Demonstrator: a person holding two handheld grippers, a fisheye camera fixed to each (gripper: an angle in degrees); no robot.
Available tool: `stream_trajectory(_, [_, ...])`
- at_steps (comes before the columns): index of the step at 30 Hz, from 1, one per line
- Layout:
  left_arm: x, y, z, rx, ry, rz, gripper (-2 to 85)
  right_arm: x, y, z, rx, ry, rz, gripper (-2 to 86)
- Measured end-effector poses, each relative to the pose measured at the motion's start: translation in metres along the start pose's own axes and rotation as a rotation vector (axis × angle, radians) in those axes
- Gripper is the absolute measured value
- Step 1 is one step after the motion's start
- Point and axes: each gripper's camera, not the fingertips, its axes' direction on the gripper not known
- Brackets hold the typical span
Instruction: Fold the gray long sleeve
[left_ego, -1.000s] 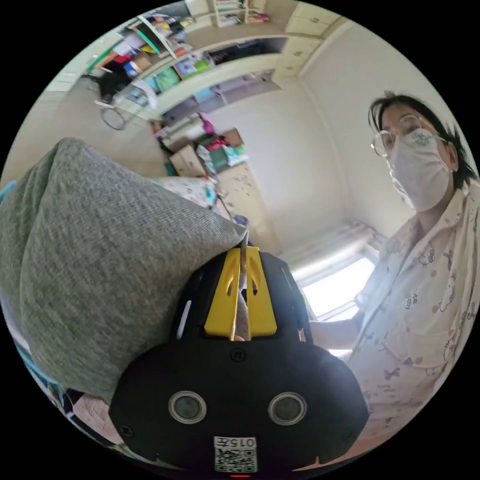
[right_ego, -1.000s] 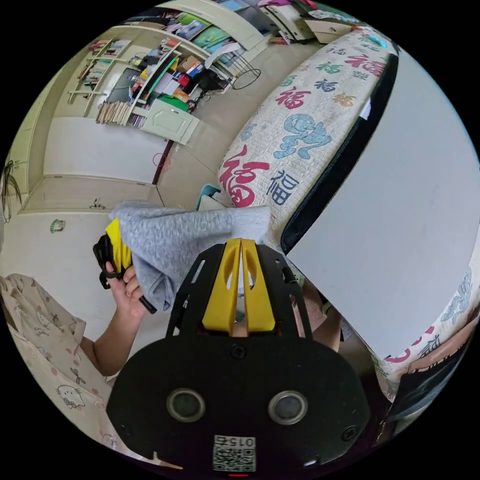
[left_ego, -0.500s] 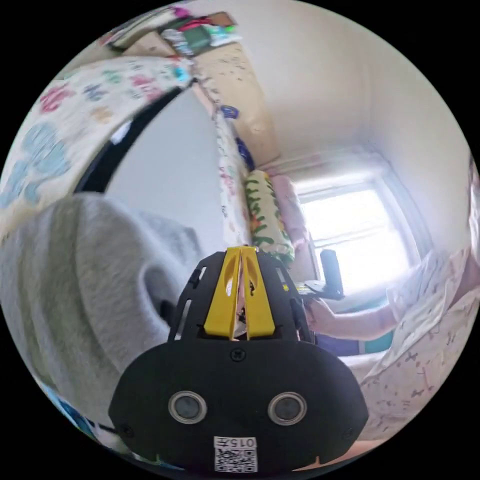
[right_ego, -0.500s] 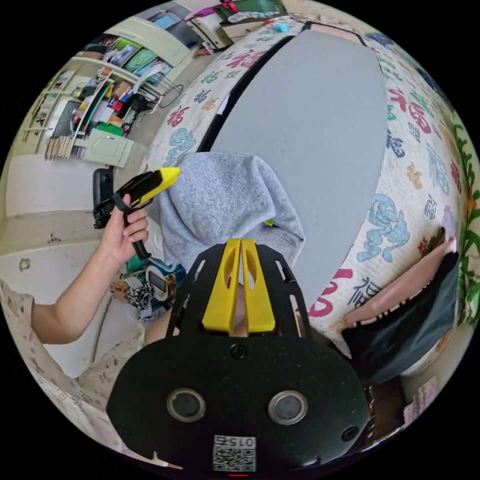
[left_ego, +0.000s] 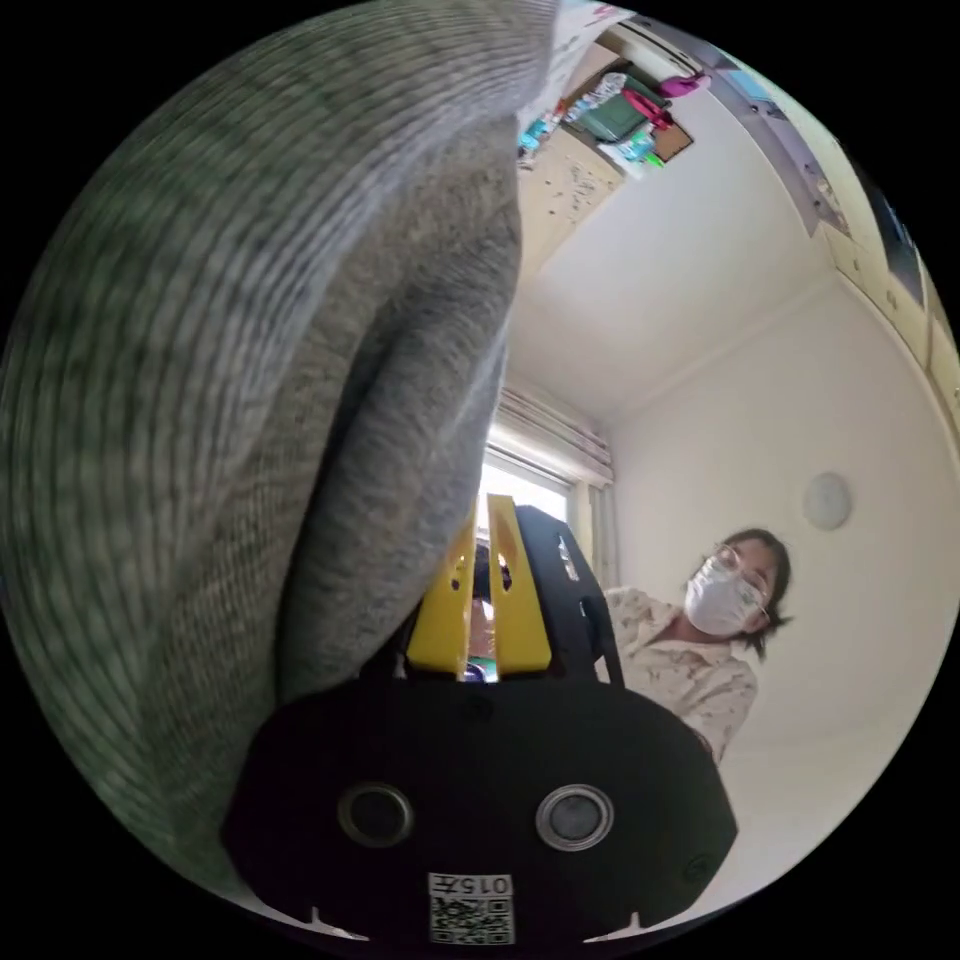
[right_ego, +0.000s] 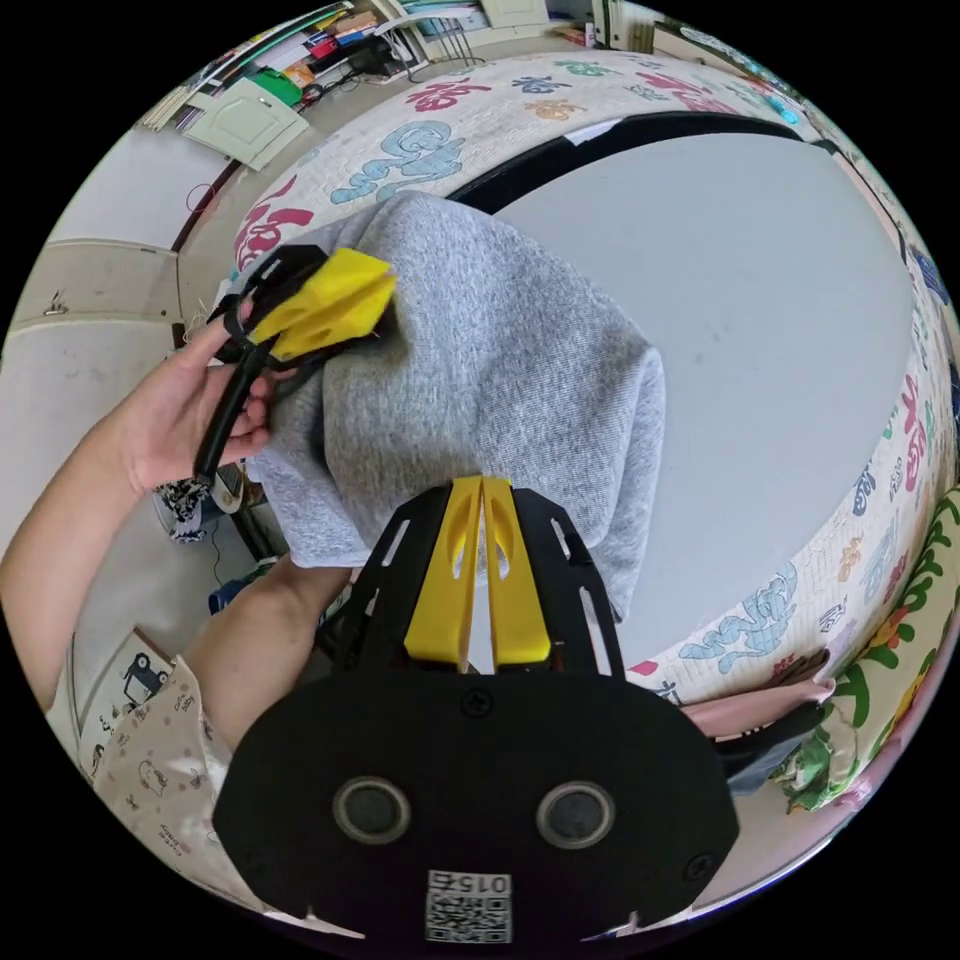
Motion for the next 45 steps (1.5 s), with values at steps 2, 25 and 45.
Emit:
stream_trajectory(2, [-0.013, 0.006, -0.001, -0.026, 0.120, 0.008, 0.2, 0.003, -0.009, 0.002, -0.029, -0.013, -0.024, -0.5])
stream_trajectory(25, [-0.115, 0.069, 0.034, -0.043, 0.175, 0.021, 0.6, -0.004, -0.048, 0.002, -0.272, 0.121, -0.127, -0.6])
stream_trajectory(45, [-0.173, 0.093, 0.048, -0.043, 0.176, 0.019, 0.7, 0.033, -0.021, 0.018, -0.289, 0.099, -0.052, -0.6])
